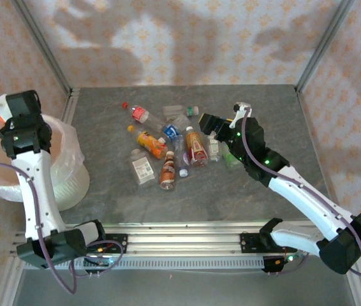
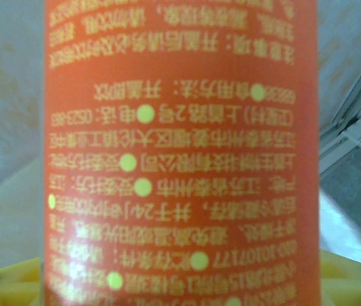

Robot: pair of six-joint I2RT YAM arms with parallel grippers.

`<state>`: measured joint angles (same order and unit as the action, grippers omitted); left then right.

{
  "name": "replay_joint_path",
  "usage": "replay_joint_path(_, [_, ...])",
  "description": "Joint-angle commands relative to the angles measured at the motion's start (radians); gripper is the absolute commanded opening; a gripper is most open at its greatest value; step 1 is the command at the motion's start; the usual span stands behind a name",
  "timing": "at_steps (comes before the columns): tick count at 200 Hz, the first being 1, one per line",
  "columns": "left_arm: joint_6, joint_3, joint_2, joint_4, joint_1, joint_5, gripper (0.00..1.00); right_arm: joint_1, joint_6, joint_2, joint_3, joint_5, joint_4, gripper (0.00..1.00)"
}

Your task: Put the plastic bottles in the bin

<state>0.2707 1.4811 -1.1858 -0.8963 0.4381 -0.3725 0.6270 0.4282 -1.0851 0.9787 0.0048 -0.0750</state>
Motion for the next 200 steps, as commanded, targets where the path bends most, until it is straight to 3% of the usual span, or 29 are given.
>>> replay_joint_path(1, [0.101,-0.039,-0.017,-0.042,0.060,0.164,0.42,-0.007,0.041,0.006,-0.011,0.019,0.000,0.99])
replay_joint_path(69, [0.215,-0.081,-0.112,-0.078,0.079,0.138,0.49,-0.013,0.090,0.006,-0.028,0.021,0.000,1.00])
replay_joint_path(110, [0.222,-0.171,-0.088,-0.039,0.080,0.192,0.53,-0.013,0.117,-0.007,-0.031,0.003,0.009,1.00])
replay_joint_path(125, [0.220,-0.195,-0.081,-0.012,0.079,0.229,0.61,-0.015,0.123,-0.010,-0.034,0.000,0.011,1.00])
replay_joint_path(151, [0.219,-0.186,-0.096,-0.003,0.080,0.302,0.68,-0.015,0.122,-0.012,-0.031,-0.008,0.000,1.00])
replay_joint_path(200, [0.225,-0.145,-0.095,-0.011,0.080,0.316,0.73,-0.015,0.124,0.009,-0.044,0.010,-0.029,1.00])
